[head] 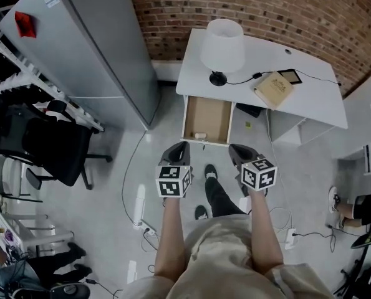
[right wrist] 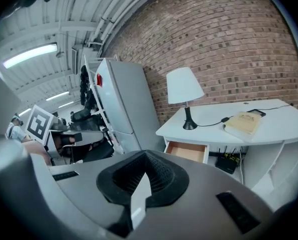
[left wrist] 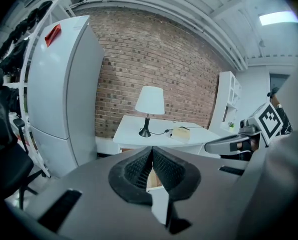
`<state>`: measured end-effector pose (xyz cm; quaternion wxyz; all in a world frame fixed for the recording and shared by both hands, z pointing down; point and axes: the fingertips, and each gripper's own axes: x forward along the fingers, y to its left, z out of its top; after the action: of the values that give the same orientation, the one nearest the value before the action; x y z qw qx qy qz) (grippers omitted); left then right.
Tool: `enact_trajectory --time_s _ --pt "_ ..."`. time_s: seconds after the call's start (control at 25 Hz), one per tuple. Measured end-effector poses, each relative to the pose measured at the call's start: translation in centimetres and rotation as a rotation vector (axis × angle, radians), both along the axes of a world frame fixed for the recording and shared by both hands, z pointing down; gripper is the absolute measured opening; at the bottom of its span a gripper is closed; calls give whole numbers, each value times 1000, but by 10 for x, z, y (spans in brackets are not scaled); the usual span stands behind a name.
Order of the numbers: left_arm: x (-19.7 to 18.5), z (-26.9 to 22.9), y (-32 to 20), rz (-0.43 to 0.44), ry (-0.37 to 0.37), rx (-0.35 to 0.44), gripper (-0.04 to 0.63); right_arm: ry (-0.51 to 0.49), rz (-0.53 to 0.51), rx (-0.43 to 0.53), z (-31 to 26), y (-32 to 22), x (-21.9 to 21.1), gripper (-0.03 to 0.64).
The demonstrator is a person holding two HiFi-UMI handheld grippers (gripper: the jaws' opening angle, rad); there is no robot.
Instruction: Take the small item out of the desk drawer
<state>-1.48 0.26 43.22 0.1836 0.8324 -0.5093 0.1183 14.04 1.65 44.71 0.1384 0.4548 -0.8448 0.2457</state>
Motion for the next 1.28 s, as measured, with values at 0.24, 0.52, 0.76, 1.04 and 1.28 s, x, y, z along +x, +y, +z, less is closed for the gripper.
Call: enact_trajectory --time_s 0.24,0.52,0.76,1.04,1.28 --pt "-12 14 -38 -17 -21 -36 17 7 -91 -10 3 -57 -38 23" --pt "-19 40 -89 -37 -32 -103 17 23 -160 -77 31 -112 -52 23" --pt "-22 64 -133 -91 -12 -159 17 110 -288 -90 56 -147 -66 23" --pt "-20 107 -155 -123 -24 -246 17 120 -376 -153 96 -185 -68 23" --pt "-21 146 -171 -161 -38 -293 17 166 -508 -202 147 -208 -71 23"
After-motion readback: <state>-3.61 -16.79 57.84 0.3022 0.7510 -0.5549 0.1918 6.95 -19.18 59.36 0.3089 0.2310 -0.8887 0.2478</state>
